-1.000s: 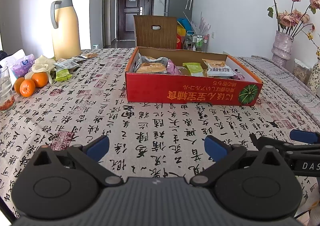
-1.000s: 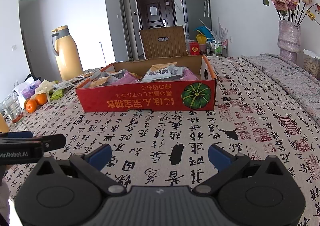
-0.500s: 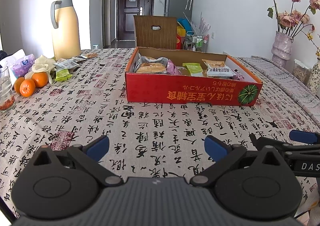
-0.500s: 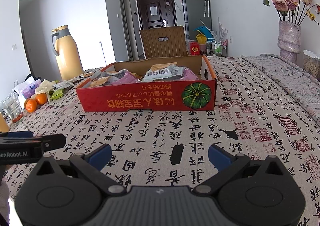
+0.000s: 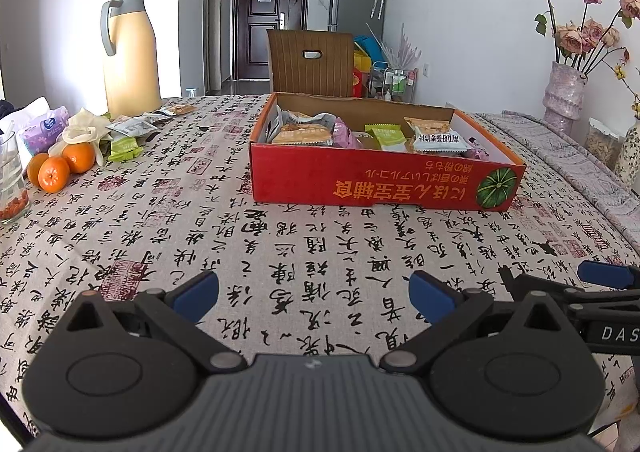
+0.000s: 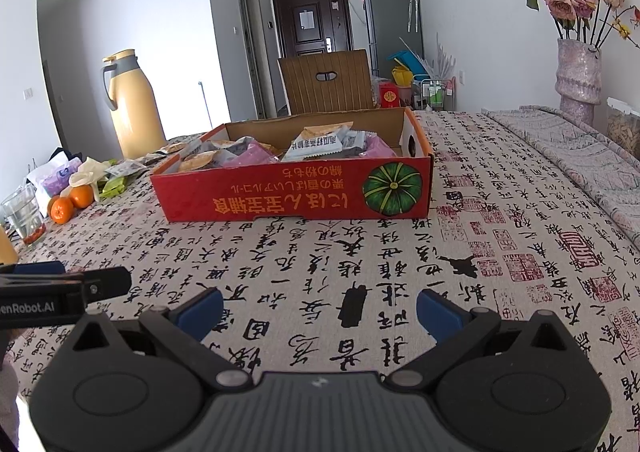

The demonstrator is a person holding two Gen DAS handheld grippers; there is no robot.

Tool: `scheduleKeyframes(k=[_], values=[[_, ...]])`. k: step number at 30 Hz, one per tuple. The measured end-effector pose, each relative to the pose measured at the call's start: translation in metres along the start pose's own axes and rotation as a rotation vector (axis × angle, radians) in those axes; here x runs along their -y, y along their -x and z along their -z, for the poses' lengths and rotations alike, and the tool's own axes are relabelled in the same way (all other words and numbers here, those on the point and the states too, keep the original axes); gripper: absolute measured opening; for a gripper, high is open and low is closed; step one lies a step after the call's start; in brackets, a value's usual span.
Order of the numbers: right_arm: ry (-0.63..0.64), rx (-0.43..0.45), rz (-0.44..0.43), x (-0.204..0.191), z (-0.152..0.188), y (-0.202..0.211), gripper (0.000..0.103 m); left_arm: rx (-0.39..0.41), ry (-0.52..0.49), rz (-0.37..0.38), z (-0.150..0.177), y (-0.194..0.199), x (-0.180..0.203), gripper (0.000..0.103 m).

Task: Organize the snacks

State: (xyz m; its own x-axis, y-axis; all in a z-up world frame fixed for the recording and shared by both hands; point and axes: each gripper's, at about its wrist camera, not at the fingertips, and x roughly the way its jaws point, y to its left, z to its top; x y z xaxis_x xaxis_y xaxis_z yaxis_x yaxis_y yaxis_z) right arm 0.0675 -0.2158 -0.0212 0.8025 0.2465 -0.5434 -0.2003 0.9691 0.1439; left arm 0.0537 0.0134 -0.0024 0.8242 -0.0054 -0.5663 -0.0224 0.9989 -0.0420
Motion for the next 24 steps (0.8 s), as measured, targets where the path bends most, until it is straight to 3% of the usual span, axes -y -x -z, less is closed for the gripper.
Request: scheduleKeyframes(k=[24], values=[[0.000, -0.001, 0.000, -0.0002, -0.0005, 0.0000, 0.103, 0.004, -0.010, 0.010, 0.0003, -0.0015, 0.0023, 0.103]])
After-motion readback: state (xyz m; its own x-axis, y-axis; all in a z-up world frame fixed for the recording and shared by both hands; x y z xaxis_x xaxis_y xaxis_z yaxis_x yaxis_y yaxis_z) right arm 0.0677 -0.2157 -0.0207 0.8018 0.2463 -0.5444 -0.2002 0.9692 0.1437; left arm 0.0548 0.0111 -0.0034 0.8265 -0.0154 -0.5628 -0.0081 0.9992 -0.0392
